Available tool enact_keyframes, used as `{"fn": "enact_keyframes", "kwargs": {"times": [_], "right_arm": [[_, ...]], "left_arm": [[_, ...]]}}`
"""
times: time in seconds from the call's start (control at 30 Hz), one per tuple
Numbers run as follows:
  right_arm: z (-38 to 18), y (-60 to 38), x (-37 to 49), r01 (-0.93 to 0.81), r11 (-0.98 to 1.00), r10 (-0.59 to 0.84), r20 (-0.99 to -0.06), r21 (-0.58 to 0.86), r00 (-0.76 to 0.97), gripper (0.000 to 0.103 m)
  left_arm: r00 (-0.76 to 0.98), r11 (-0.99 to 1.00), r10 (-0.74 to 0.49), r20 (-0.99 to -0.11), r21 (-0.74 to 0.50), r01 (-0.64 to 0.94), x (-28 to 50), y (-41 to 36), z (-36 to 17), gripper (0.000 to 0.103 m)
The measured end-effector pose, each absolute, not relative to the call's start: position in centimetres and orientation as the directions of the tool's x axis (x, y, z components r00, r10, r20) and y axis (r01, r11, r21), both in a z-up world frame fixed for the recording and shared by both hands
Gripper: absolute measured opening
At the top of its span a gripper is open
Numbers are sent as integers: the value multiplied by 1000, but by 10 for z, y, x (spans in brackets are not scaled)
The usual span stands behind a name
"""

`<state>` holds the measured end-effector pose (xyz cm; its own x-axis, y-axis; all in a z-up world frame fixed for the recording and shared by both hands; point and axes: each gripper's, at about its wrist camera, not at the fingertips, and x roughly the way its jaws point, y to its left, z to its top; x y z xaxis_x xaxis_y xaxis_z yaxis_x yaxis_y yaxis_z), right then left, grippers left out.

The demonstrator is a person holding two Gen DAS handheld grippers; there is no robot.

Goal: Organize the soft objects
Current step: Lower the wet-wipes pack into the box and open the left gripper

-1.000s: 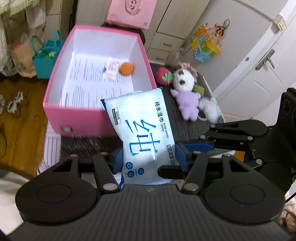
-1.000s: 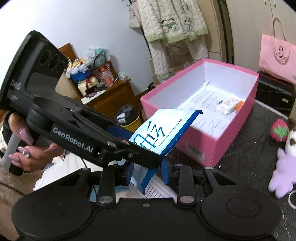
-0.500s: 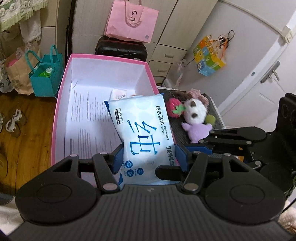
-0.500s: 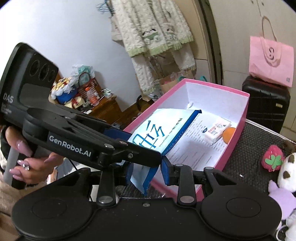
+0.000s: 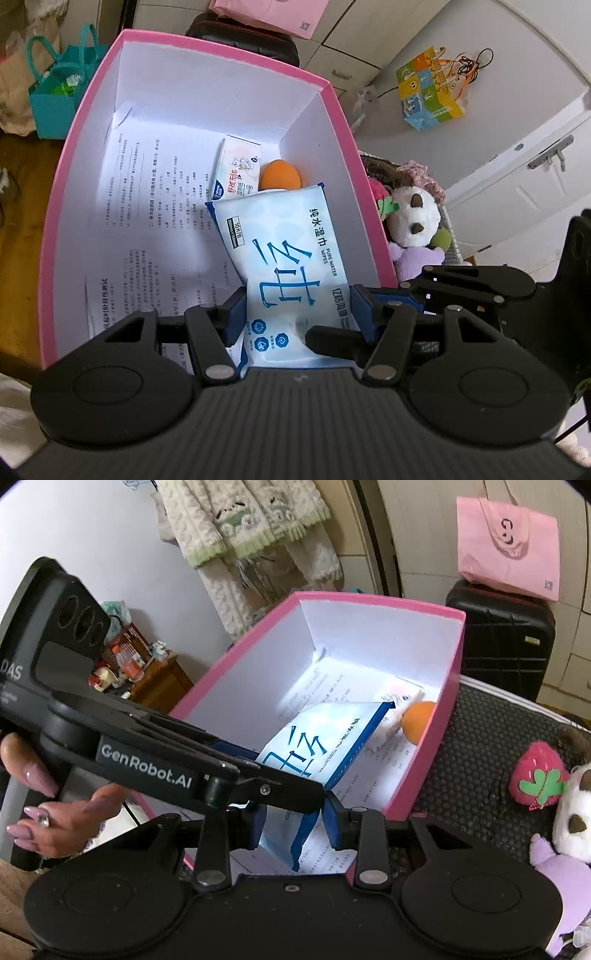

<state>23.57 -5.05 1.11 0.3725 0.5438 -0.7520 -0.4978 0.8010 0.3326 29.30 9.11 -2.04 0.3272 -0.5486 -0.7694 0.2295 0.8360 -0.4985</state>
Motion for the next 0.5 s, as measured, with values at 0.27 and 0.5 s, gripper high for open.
{"fn": "enact_keyframes", "kwargs": {"times": [0.27, 0.5], "right_arm": [[25, -45, 216, -551, 819, 469, -743, 163, 478, 43], [43, -60, 189, -573, 806, 496, -694, 144, 522, 46]], "left_arm": [[396, 876, -483, -781, -430, 220, 283, 90, -19, 66], [504, 904, -427, -751, -338, 263, 252, 94, 12, 75]]}}
